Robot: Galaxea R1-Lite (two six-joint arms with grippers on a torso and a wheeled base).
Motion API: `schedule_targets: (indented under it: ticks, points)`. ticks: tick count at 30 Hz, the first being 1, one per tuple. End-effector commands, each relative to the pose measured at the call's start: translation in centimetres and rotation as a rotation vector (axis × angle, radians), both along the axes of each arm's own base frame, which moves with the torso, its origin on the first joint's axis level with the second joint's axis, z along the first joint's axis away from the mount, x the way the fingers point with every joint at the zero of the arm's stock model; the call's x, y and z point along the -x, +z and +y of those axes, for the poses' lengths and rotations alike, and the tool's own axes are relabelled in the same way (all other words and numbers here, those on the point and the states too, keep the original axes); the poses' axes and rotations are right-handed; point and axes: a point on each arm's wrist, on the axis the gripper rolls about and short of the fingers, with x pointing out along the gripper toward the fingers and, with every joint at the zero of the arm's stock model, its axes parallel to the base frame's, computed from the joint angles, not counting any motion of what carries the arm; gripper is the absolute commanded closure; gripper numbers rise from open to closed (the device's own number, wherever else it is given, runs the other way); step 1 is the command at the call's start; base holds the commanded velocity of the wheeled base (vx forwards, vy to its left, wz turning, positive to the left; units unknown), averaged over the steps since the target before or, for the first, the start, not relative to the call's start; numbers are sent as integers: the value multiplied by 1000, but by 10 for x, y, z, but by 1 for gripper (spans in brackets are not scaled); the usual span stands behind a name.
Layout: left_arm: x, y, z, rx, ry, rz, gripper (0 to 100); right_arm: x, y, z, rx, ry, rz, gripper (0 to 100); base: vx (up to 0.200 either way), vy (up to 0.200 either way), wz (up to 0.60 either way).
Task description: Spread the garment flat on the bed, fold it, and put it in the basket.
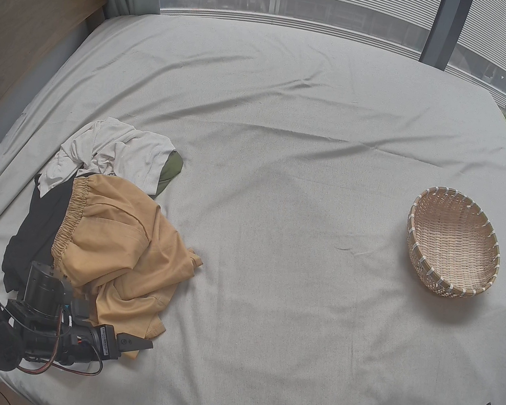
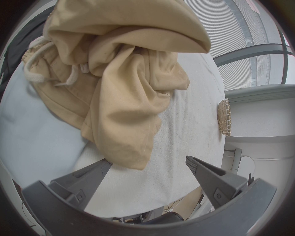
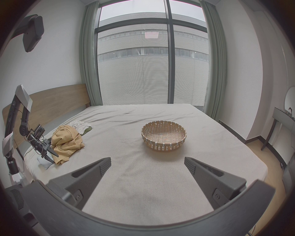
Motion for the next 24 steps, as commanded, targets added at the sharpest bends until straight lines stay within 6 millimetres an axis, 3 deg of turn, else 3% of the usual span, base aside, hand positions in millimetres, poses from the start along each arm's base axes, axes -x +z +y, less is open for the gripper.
schedule_targets:
  ticks: [1,14,15,24]
  points:
    - [-6,-19,-1,-24,12,34,0,0,-5,0,-1,1,4,0,0,0,0]
    - [-23,-22,8,9,99,-104,0,0,-5,0,-1,1,4,0,0,0,0]
    - [-23,-22,8,9,99,-104,100,0,-5,0,-1,1,4,0,0,0,0]
    - [-26,-18,3,27,85,-138,100,0,-5,0,-3,1,4,0,0,0,0]
